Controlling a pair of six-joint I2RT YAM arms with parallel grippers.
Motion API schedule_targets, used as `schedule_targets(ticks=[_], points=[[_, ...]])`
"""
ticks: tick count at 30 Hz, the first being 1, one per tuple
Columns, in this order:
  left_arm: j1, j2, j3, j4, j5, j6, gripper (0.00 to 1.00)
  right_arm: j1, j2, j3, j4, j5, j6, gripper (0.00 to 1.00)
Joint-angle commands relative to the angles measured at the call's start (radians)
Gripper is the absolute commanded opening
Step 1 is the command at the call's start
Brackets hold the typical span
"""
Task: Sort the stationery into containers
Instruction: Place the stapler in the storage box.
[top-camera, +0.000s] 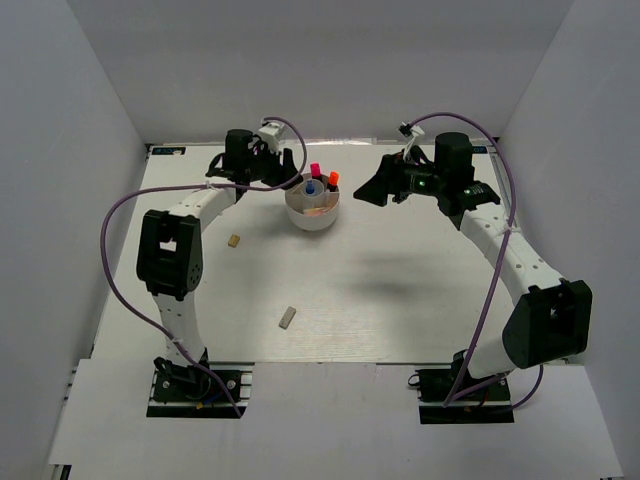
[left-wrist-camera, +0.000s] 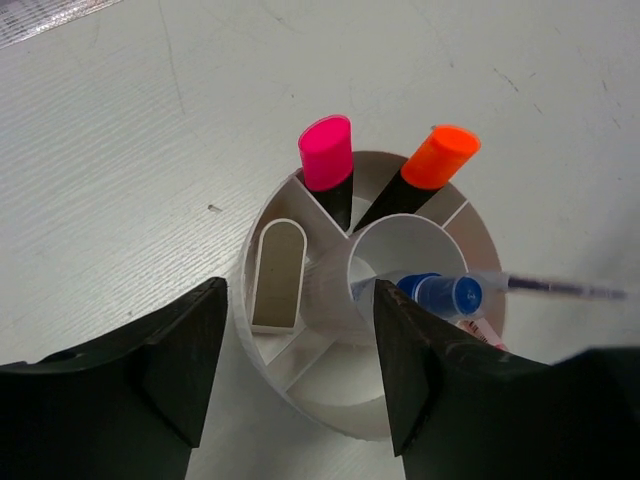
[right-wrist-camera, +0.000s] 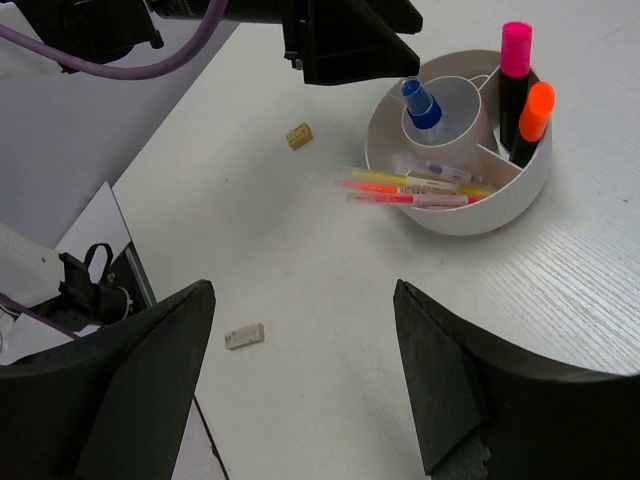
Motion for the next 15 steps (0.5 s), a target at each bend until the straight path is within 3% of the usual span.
schedule_targets(ticks=[1,5,6,9,12,14,15], points=[[0.017,-0.108,-0.025,0.059,0.013,-0.054,0.69,-0.003,-0.002,-0.002,0.045,-0.021,0.007,0.78],[0.017,-0.149,-0.035,0.062,0.016,-0.071,0.53,-0.003,0.001,-0.004,0.048,-0.024,0.007,0.78],[0.017,-0.162,-0.041,0.062,0.023,-0.071,0.43,-0.004,0.001,-0.004,0.049,-0.024,0.008,0.78],[0.017,-0.232,-0.094,0.056,0.055,-0.044,0.30,-0.003,-0.004,-0.002,0.041,-0.019,0.000,0.78],[0.026,-0.315,-0.145,-0.060,0.140,0.064,0.35,-0.004,-0.016,-0.007,0.019,-0.006,-0.021,0.78],[0.003,-0.338,-0.127,-0.222,0.185,0.253,0.40,-0.009,-0.028,-0.024,0.010,0.007,-0.032,0.78],[-0.012,-0.367,-0.125,-0.389,0.200,0.310,0.42,-0.004,-0.037,-0.030,0.001,0.014,-0.039,0.78]])
